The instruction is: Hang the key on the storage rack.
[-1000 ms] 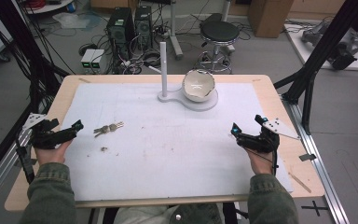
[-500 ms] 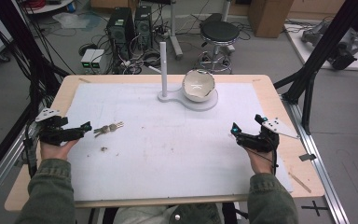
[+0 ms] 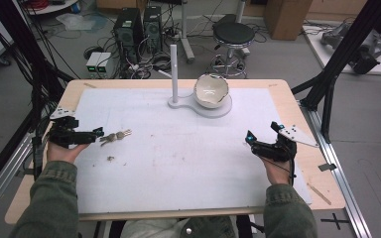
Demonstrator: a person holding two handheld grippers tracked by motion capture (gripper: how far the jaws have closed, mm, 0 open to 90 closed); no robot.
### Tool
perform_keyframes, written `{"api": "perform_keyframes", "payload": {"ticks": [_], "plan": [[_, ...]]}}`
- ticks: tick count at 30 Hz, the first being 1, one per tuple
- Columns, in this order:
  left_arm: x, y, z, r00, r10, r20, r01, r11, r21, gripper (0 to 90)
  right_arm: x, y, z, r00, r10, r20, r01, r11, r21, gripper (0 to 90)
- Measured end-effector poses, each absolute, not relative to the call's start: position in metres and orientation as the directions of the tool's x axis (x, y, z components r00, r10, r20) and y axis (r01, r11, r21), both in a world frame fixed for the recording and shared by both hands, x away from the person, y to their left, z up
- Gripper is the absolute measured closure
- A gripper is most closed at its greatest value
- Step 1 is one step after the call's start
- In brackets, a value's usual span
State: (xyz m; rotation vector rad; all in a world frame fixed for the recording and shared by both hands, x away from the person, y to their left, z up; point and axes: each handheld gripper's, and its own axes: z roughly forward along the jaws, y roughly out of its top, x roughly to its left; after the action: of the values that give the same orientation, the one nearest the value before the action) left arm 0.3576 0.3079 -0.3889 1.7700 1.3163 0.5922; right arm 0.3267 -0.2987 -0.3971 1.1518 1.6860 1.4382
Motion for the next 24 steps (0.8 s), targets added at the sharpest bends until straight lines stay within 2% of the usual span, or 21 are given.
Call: {"api": "perform_keyframes", "payload": {"ticks": [9, 24], "plan": [[0.375, 0.297, -0.377, 0.385, 0.92, -0.07, 0.576, -0.18, 0.797, 1.7, 0.327, -0.298, -0.397, -0.419, 0.905, 0.078, 0.219, 0.017, 0.975, 0.5], [0.393, 0.278, -0.38, 0.444, 0.896, -0.019, 0.593, -0.278, 0.755, 1.7, 0.326, -0.297, -0.397, -0.422, 0.904, 0.071, 0.213, 0.023, 0.977, 0.5]]}}
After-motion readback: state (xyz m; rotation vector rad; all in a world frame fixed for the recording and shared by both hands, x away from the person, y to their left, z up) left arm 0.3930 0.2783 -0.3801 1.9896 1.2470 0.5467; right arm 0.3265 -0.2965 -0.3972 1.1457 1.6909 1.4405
